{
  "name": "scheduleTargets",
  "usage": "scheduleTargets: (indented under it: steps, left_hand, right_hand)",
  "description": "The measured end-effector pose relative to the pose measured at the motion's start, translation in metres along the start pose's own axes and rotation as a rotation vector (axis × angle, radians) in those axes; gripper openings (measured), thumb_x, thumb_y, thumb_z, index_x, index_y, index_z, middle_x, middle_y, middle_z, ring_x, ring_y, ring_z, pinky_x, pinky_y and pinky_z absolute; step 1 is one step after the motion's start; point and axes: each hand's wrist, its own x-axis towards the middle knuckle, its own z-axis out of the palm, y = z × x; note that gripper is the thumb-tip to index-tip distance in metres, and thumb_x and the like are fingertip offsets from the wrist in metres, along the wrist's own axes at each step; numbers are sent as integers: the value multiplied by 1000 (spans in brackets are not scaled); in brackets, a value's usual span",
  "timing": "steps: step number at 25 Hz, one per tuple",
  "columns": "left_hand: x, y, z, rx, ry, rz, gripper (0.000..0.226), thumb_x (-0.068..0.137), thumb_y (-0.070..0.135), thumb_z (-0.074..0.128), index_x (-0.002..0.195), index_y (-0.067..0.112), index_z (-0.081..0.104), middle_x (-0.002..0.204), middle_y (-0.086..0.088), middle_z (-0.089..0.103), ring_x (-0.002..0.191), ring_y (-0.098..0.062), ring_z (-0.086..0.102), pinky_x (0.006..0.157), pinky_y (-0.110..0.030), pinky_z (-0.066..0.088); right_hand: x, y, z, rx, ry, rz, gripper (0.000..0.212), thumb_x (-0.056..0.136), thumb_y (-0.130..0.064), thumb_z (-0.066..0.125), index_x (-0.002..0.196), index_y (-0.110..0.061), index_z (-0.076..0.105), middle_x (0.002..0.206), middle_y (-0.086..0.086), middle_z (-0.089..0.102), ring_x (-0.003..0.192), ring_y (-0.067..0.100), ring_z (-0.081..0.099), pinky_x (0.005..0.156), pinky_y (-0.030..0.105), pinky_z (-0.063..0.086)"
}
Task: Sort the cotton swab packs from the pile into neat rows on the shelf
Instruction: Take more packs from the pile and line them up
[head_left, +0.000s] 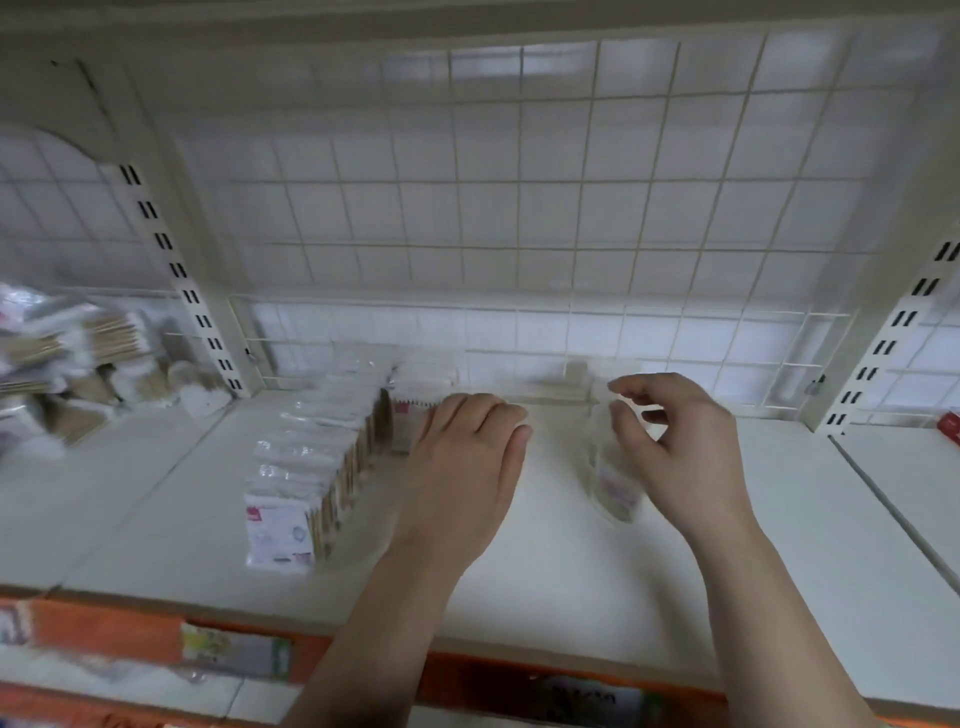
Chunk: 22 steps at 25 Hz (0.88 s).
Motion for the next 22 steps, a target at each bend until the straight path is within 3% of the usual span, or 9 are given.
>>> scheduleTargets:
  steps: [4,9,19,22]
  left_hand:
    - [-7,-51,-43,66,70,-42,26,94,31,43,93,19,66,94,5,65,92,-19,57,87,-32,37]
    - [-30,-138,-102,131,112,-132,27,94,33,44,98,19,67,97,4,65,93,-19,57,88,-33,37]
    - [-79,-296,-163,182,102,-268,30,92,38,43,99,21,67,100,5,66,94,-19,57,87,-34,38]
    - [-92,-330,-170,181,79,-287,31,92,39,43,99,21,67,99,4,66,95,-19,59,89,-33,35]
  right_hand:
    - [1,-53,48,53,-45,-78,16,88,-12,60,99,-21,68,97,-19,61,94,4,57,76,4,40]
    - [-3,-126,123,111,-103,-151,18,87,-13,61,98,-26,67,96,-27,57,92,-2,57,77,3,40]
    - [-12,-237,274,126,-203,-240,19,85,-14,63,101,-22,68,101,-13,60,93,-1,55,81,8,44]
    - [-15,-250,310,89,-243,-210,19,85,-15,63,102,-22,67,104,-10,62,92,7,57,83,24,49]
